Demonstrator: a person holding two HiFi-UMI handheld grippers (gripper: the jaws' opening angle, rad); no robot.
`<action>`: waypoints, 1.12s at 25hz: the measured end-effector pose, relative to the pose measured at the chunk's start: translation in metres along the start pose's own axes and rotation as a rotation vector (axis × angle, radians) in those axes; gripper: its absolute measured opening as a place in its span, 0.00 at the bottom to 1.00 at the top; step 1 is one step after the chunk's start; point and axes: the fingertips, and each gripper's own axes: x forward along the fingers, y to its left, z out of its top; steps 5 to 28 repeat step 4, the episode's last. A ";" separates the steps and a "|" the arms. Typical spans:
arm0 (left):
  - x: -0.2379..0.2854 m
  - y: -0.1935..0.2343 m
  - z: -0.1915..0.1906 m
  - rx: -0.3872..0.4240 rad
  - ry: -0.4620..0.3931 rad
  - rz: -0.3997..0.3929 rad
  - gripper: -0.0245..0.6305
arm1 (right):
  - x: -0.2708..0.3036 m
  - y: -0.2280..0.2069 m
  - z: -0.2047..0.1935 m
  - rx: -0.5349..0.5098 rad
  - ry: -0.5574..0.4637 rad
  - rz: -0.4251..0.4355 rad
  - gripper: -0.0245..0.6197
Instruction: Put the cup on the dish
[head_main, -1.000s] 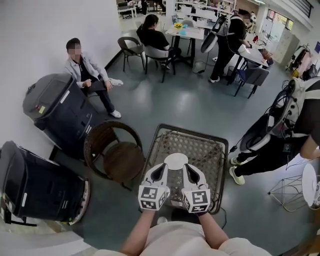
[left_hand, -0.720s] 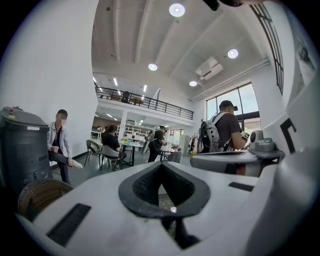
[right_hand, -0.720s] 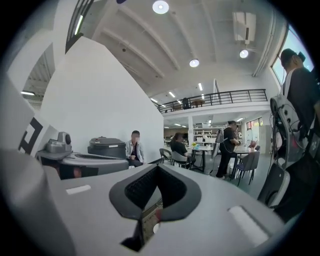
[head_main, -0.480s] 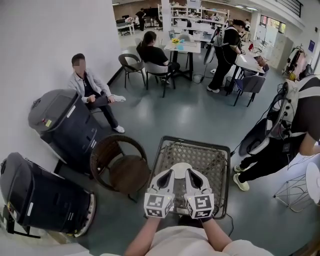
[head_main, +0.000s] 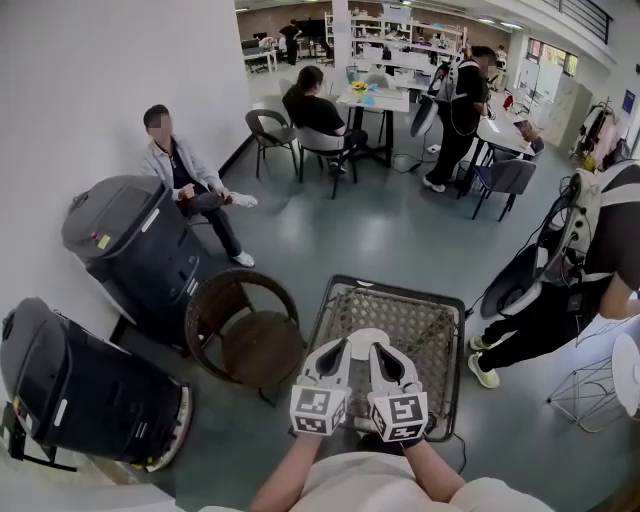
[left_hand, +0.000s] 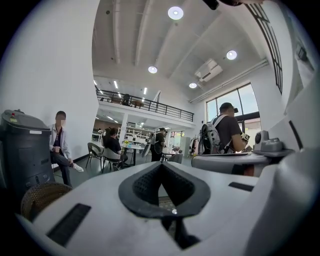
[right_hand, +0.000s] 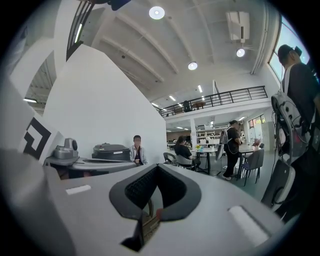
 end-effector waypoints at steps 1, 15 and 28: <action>-0.002 0.003 0.000 -0.007 -0.001 0.005 0.04 | 0.000 0.002 0.001 0.000 -0.002 0.001 0.04; -0.008 0.013 0.002 -0.032 -0.007 0.020 0.04 | 0.000 0.009 0.004 -0.004 -0.010 0.009 0.04; -0.008 0.013 0.002 -0.032 -0.007 0.020 0.04 | 0.000 0.009 0.004 -0.004 -0.010 0.009 0.04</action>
